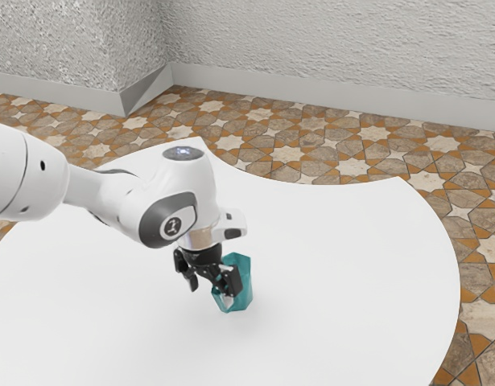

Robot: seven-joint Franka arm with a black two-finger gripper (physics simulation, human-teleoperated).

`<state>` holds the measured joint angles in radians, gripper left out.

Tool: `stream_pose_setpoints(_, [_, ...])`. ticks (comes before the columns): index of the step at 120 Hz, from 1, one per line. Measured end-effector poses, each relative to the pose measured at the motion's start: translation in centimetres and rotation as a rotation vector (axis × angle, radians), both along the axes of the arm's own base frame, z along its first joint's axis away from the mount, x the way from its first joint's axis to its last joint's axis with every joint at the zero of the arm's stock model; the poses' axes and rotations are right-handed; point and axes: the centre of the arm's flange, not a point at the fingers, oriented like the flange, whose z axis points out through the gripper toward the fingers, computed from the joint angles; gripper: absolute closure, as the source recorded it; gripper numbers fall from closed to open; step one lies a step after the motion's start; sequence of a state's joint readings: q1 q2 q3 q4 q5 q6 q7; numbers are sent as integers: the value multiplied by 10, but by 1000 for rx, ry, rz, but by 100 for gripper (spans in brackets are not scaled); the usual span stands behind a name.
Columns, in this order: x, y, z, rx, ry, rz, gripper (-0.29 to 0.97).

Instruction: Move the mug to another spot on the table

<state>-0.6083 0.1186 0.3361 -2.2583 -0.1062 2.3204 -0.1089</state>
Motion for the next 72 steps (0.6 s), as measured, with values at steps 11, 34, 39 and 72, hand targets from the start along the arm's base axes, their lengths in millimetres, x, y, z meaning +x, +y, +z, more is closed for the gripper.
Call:
stream_pose_setpoints(11, [3, 0, -6, -4, -42, -18, 0])
stream_pose_setpoints(34, [5, 1, -15, -8, -106, -50, 1])
stream_pose_setpoints(39, [6, 1, -15, -10, -119, -55, 4])
stream_pose_setpoints(72, [4, 3, -21, -21, -137, -69, 22])
